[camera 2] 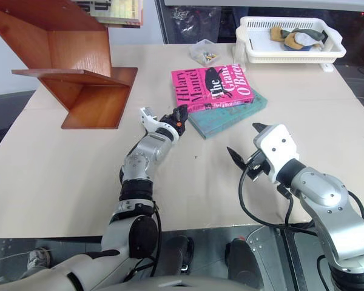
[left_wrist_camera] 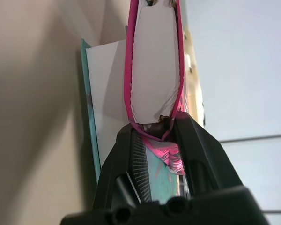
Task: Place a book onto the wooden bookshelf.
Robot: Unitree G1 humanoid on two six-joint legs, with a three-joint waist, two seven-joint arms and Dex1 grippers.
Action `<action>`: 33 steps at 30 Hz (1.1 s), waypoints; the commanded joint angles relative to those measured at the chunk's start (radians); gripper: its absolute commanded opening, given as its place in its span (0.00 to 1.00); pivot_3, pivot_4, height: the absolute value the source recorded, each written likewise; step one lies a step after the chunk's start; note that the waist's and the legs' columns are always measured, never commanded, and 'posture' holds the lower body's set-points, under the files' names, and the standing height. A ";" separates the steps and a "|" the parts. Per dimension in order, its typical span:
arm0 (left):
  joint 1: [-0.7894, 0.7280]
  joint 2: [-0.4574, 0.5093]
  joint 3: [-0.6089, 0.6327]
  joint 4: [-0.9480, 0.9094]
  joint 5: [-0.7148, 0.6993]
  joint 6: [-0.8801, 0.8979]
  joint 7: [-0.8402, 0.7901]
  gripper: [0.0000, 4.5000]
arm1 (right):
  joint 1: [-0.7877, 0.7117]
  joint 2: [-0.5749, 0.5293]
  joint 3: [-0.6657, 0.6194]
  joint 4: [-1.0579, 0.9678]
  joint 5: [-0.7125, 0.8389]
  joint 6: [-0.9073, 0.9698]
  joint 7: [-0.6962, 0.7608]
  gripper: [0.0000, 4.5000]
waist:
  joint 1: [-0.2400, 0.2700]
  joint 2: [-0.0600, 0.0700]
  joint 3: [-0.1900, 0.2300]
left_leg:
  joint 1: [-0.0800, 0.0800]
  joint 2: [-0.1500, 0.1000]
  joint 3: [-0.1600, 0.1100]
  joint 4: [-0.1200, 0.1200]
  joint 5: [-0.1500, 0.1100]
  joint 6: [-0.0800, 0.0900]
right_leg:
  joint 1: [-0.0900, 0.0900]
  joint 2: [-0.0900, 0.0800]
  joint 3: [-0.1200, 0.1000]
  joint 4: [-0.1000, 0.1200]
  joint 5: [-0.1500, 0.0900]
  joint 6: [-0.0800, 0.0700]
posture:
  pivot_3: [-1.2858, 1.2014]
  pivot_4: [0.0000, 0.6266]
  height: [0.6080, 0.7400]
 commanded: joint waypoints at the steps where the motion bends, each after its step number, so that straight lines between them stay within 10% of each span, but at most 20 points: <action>1: 0.042 0.021 -0.002 -0.092 -0.043 0.106 0.014 0.13 | 0.003 0.004 -0.019 -0.045 0.003 -0.026 -0.011 1.00 | -0.002 0.000 0.000 | 0.000 0.000 0.000 0.000 0.000 0.000 | 0.000 0.000 0.000 0.000 0.000 0.000 | 0.52 0.24 1.00; 14: 0.079 0.092 0.016 -0.117 -0.045 0.217 0.041 0.13 | 0.008 0.011 0.006 -0.014 -0.008 -0.061 -0.012 1.00 | 0.000 0.000 0.000 | 0.001 0.000 0.000 0.000 0.000 -0.001 | 0.000 0.000 0.000 0.002 0.000 0.000 | 0.52 0.24 1.00; 19: 0.069 0.074 0.000 -0.099 -0.002 0.202 0.034 0.64 | 0.009 0.012 0.014 -0.002 -0.014 -0.076 -0.015 1.00 | 0.001 0.000 0.000 | 0.001 0.000 0.000 0.000 0.000 -0.001 | 0.000 0.000 0.000 0.002 0.000 0.000 | 0.52 0.24 1.00; 33: 0.089 0.051 0.067 -0.164 -0.046 0.177 0.058 0.64 | 0.025 0.009 0.014 -0.008 -0.022 -0.085 -0.022 1.00 | 0.000 0.000 0.000 | 0.001 0.000 0.000 0.000 0.000 -0.001 | -0.001 0.000 0.001 0.002 0.000 0.000 | 0.52 0.24 1.00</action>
